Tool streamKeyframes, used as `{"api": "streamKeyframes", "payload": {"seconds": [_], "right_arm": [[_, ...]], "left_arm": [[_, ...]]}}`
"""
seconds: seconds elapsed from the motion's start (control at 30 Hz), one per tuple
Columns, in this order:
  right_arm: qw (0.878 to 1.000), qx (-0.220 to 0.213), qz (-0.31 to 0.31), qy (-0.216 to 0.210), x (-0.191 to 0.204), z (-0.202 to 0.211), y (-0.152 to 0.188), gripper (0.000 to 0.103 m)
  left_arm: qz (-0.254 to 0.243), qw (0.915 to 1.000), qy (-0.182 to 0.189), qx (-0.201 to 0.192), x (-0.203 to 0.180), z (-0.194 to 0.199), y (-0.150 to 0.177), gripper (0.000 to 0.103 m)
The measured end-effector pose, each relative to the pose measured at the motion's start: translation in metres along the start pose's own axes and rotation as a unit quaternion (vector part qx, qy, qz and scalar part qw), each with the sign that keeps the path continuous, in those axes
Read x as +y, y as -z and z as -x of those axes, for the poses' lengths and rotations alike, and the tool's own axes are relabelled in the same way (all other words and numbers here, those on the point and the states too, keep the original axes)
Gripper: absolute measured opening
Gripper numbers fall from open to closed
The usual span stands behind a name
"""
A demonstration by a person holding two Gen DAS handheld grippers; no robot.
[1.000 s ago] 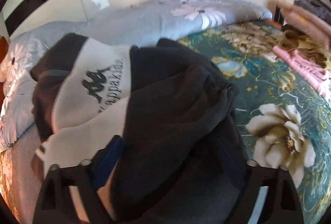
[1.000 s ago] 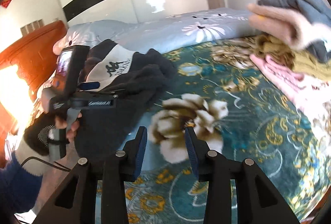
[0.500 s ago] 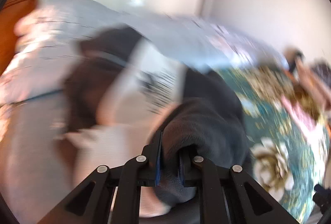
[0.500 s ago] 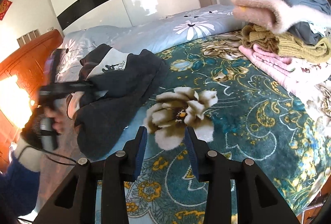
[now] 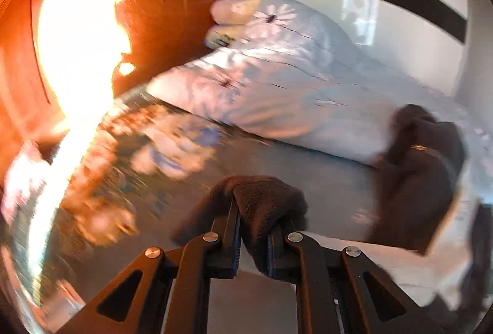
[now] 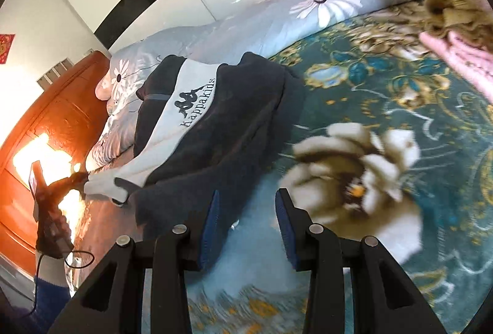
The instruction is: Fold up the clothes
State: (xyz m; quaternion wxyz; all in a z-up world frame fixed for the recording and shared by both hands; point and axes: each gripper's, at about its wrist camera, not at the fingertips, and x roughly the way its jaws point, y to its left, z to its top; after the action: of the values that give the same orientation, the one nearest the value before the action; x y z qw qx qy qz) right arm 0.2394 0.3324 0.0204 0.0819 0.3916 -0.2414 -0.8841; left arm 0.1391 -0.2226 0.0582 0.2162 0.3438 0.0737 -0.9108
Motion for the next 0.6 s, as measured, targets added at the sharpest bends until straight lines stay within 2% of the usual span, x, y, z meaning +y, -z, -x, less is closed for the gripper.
{"api": "streamKeyframes", "payload": {"seconds": [0.07,0.17,0.27,0.3,0.37,0.5,0.53,0.6], "right_arm": [[1.0,0.001,0.001,-0.001,0.003,0.0,0.002,0.039],[1.0,0.003,0.005,0.01,0.003,0.0,0.007,0.039],[1.0,0.006,-0.006,0.019,-0.005,0.001,0.011,0.039],[1.0,0.007,-0.013,0.02,-0.008,0.001,0.012,0.039],[1.0,0.009,-0.019,0.022,-0.012,0.0,0.014,0.039],[0.999,0.018,-0.014,0.022,-0.012,-0.004,0.019,0.039],[0.999,0.02,-0.012,0.023,-0.011,-0.005,0.02,0.039],[0.999,0.021,-0.013,0.021,-0.011,-0.007,0.022,0.039]], "left_arm": [[-0.004,0.9996,-0.028,0.0,0.01,-0.015,-0.009,0.014],[0.022,0.999,-0.028,0.027,0.022,-0.041,-0.012,0.014],[0.075,0.9932,0.054,0.07,0.027,-0.048,0.001,0.017],[0.082,0.9912,0.069,0.077,0.027,-0.046,0.007,0.018],[0.098,0.9853,0.102,0.095,0.028,-0.04,0.021,0.032],[0.124,0.9761,0.131,0.122,0.029,-0.02,0.055,0.042],[0.134,0.9721,0.144,0.127,0.028,-0.015,0.064,0.046],[0.147,0.96,0.187,0.147,0.017,-0.004,0.084,0.047]]}}
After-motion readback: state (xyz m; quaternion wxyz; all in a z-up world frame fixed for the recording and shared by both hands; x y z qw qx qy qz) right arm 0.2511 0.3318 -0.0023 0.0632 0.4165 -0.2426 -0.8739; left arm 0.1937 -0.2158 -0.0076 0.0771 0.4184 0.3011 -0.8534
